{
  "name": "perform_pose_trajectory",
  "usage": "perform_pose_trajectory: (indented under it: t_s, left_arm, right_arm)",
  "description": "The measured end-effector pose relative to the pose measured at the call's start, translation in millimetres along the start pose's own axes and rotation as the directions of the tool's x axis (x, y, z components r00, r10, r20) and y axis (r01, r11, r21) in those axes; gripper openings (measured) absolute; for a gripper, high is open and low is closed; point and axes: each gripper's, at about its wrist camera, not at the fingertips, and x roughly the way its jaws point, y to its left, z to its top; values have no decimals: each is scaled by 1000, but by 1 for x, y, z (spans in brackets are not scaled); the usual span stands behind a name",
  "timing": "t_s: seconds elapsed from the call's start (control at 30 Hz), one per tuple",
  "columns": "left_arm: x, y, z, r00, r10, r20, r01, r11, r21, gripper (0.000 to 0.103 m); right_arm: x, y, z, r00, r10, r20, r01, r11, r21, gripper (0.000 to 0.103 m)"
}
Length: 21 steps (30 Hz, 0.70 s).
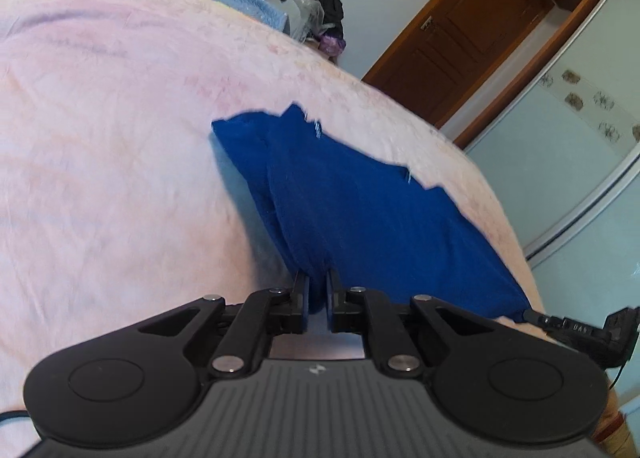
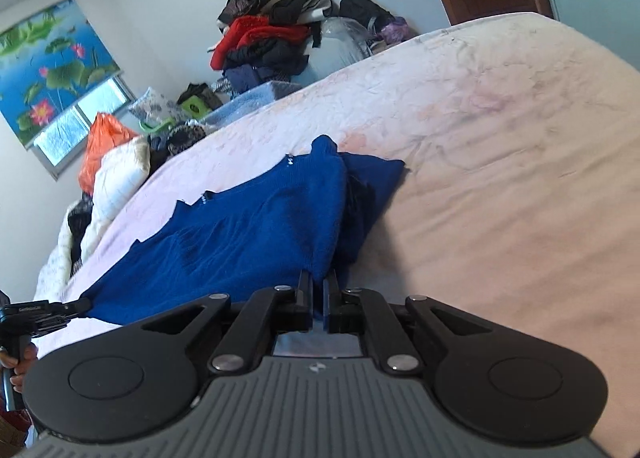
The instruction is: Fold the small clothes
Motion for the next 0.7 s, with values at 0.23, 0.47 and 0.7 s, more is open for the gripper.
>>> perform_pose_trajectory:
  t_s: [0.23,0.47,0.7]
  left_arm:
    - [12,37,-10,989,138,-53,-141,987,-75,3]
    - [47,-36,44,993,113,39,-118,975,189,9]
    - [156,-47,71,978,208,-32,-198,960,200,9]
  right_arm:
    - [-3,-18,-26,996,-80,-30,80,997,18,8]
    - [41,43,14,999,-5,41,13,980,-196,52]
    - [134,52,49,1000,-4,-29,-1,985,-175,51]
